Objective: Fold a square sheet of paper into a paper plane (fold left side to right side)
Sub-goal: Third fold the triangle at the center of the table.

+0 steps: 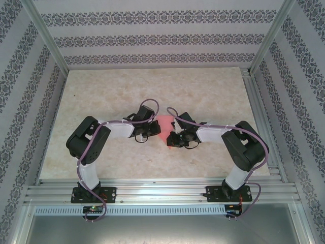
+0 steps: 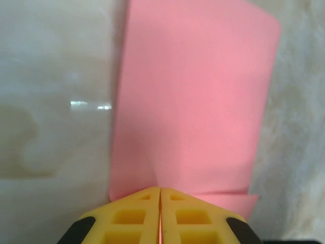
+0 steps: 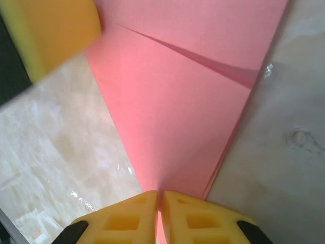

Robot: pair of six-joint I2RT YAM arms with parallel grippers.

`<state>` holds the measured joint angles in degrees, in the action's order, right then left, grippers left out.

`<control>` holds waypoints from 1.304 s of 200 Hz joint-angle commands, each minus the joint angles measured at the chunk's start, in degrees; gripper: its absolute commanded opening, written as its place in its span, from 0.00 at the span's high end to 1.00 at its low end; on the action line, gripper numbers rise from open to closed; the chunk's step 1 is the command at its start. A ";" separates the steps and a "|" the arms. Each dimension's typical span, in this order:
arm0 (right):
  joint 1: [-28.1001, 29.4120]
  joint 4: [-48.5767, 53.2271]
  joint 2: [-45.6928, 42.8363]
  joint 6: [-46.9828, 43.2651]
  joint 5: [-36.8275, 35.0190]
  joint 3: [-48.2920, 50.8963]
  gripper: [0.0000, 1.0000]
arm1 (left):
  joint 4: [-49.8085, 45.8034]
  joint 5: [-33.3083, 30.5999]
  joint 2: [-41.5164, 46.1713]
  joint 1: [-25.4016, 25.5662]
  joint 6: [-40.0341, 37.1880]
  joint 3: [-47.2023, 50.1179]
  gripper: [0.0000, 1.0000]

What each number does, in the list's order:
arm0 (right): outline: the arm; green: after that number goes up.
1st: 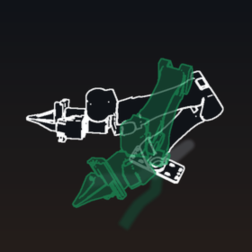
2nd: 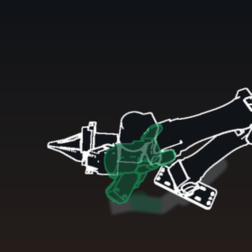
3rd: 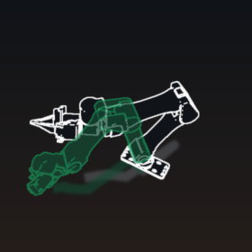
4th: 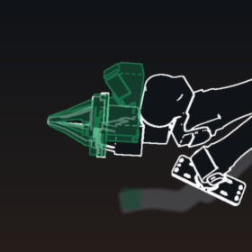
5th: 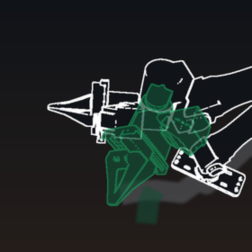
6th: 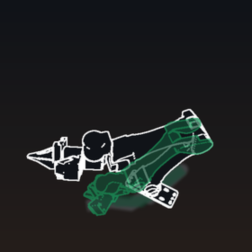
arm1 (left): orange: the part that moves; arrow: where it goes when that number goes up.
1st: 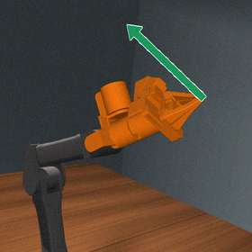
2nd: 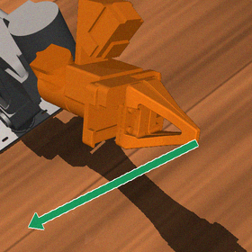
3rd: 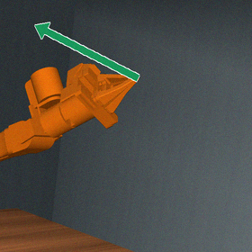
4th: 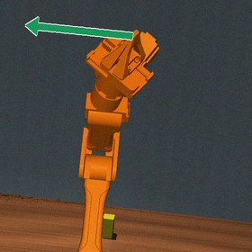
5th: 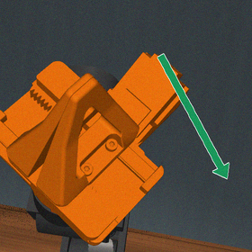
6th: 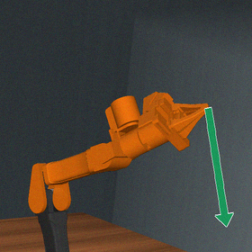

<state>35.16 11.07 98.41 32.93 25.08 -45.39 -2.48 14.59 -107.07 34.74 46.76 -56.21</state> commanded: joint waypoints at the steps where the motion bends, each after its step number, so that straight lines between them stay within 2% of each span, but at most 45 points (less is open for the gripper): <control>1: 0.84 9.21 3.19 -1.42 -6.51 3.08 0.86 | -2.22 -5.17 -2.68 -1.95 -2.57 -2.27 0.90; 28: 0.79 9.25 3.10 -1.41 -6.68 3.02 0.86 | -3.14 -6.17 -4.41 -3.41 -3.26 -3.31 0.91; 79: 0.75 8.94 3.06 -1.53 -6.19 2.85 0.86 | -0.64 -5.89 -3.12 -6.71 -4.02 0.94 0.92; 108: 0.69 8.89 2.99 -1.52 -6.04 2.67 0.86 | -0.89 -5.97 -1.00 -8.91 -7.87 1.44 0.87; 133: 0.63 8.53 3.10 -1.46 -5.76 2.67 0.86 | 0.02 -3.12 1.01 -11.02 -10.78 0.86 0.85; 159: 0.77 8.29 3.09 -1.37 -5.63 2.68 0.86 | 0.89 -0.41 4.96 -11.08 -12.70 0.47 0.84; 177: 0.66 8.45 3.20 -1.45 -5.63 2.58 0.86 | 3.60 3.98 7.53 -10.13 -12.19 2.37 0.86; 207: 0.65 8.74 3.22 -1.55 -5.57 2.41 0.86 | 6.48 9.79 8.88 -4.91 -10.27 5.38 0.90; 261: 0.75 9.22 3.19 -1.81 -5.46 2.06 0.86 | 16.63 9.50 6.27 2.46 -3.84 9.69 0.95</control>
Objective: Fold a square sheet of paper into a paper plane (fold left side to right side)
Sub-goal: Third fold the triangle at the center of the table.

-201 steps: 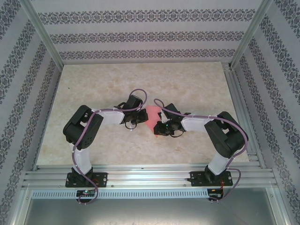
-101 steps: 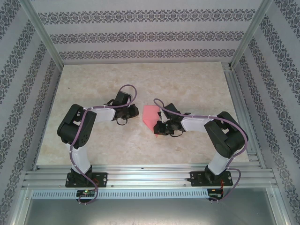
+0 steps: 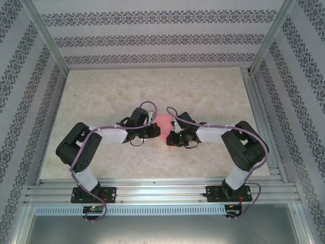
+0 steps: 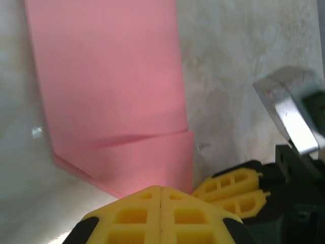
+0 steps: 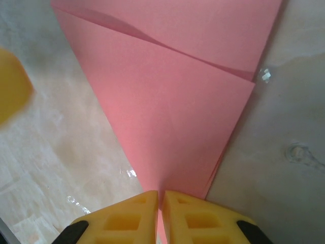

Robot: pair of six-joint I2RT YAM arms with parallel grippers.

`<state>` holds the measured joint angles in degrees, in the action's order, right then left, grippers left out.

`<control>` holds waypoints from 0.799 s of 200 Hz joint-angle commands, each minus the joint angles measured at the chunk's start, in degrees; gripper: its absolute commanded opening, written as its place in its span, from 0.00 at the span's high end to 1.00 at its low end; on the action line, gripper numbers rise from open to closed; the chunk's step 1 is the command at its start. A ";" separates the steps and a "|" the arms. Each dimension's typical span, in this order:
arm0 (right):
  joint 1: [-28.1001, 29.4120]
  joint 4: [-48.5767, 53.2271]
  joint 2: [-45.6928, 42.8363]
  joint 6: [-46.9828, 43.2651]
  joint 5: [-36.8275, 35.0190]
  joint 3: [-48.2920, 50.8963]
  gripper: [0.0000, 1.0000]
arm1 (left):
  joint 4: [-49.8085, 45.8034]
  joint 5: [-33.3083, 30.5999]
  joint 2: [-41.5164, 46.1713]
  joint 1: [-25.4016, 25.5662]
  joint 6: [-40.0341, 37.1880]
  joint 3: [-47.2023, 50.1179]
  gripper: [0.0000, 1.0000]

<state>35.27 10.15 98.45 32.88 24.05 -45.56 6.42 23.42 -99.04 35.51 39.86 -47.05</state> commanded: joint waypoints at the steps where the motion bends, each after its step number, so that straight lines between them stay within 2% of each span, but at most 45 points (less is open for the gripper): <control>1: 0.62 10.14 3.15 -1.77 -4.44 2.23 0.86 | 7.87 0.58 -1.89 1.77 3.14 0.50 0.95; 54: 0.65 10.33 2.89 -1.79 -4.58 2.36 0.86 | 10.98 -2.45 -5.56 2.40 2.63 1.22 0.97; 114: 0.66 10.68 3.08 -2.15 -4.98 2.41 0.86 | 8.76 -8.92 -6.41 2.40 -2.76 2.54 0.97; 160: 0.75 10.68 2.80 -2.10 -5.16 2.67 0.86 | 3.36 -13.20 -5.90 2.37 -6.56 0.45 0.97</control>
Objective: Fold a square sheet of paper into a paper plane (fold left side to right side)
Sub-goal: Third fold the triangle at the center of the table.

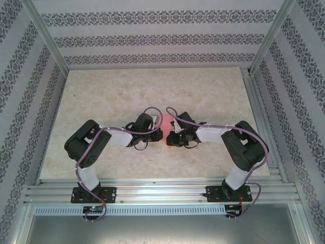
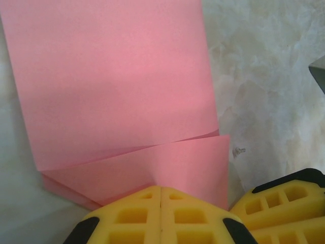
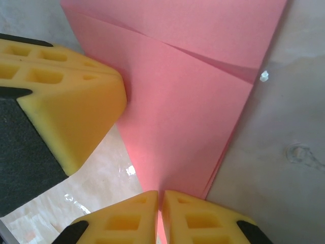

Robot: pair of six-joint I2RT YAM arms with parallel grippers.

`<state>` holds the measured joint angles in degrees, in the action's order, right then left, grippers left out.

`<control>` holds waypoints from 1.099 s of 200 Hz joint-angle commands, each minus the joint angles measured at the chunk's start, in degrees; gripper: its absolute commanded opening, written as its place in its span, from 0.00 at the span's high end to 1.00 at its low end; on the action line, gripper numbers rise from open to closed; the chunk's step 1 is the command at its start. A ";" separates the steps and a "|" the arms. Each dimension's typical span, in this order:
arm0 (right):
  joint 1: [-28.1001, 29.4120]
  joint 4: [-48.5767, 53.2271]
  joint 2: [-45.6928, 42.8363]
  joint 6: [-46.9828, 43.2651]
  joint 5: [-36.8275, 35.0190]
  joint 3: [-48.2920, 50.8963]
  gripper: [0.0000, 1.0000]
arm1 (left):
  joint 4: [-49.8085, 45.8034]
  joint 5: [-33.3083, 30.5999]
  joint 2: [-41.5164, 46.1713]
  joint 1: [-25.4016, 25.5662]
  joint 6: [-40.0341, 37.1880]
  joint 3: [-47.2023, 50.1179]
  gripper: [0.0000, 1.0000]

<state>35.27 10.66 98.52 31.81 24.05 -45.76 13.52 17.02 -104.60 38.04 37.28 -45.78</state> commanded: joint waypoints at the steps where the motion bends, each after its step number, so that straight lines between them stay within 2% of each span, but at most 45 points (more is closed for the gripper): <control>1: 0.71 10.22 2.73 -1.04 -5.16 2.87 0.86 | -3.75 -6.90 -0.30 -0.20 -4.06 -0.81 0.97; 132: 0.56 10.84 2.64 -1.31 -5.42 3.31 0.86 | -1.37 -9.18 -2.97 -5.63 -4.15 -1.41 0.96; 220: 0.67 10.82 2.76 -1.47 -4.84 2.65 0.86 | 0.43 -7.24 -2.11 -11.68 -4.07 -0.04 0.95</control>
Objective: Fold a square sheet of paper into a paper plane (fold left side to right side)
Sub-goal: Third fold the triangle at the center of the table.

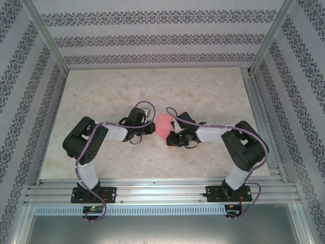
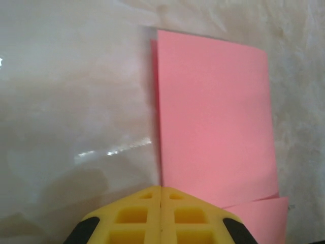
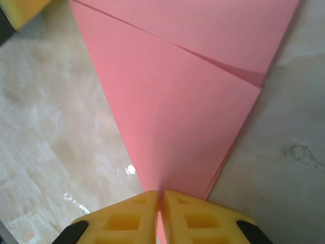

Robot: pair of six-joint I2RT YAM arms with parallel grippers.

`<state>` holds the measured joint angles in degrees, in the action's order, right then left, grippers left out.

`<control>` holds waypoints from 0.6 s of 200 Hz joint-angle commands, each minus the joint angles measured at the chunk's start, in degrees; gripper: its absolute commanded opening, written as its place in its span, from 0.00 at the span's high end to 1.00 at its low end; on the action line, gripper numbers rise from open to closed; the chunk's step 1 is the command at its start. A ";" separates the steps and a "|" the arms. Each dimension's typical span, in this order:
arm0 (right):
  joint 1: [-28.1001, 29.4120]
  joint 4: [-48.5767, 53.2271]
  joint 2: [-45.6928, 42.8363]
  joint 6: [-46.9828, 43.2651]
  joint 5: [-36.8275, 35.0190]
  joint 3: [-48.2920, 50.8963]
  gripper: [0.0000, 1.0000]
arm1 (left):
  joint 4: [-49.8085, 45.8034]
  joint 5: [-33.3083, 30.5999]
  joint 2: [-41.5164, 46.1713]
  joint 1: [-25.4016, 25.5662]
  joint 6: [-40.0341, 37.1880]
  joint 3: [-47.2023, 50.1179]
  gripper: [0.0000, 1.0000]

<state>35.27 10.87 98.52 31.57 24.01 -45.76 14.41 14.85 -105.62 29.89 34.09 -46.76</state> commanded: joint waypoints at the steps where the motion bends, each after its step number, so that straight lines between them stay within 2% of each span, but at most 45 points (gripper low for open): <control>1: 0.67 10.59 2.74 -1.20 -4.78 2.63 0.86 | -0.45 -4.95 -0.99 -3.61 -0.87 0.92 0.94; 28: 0.66 11.96 0.51 -2.20 -4.74 0.30 0.85 | -2.63 -2.70 4.48 -5.02 -0.89 0.45 0.84; 48: 0.55 13.90 -2.63 -3.21 -5.52 -2.30 0.83 | -6.60 -1.86 10.17 -5.95 -0.70 -0.09 0.68; 78: 0.04 16.70 -7.03 -4.95 -5.07 -7.09 0.74 | -11.10 3.90 15.17 -6.94 1.75 -0.92 0.53; 104: -1.75 18.26 -9.42 -6.38 -5.67 -9.94 0.69 | -13.63 7.95 17.32 -6.91 6.45 -0.35 0.49; 120: -3.70 15.55 -8.50 -6.36 -3.70 -10.47 0.70 | -10.45 10.99 17.76 -6.84 10.41 2.06 0.46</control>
<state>34.04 26.96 90.67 27.00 19.99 -54.24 4.82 19.84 -88.84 23.35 38.20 -46.96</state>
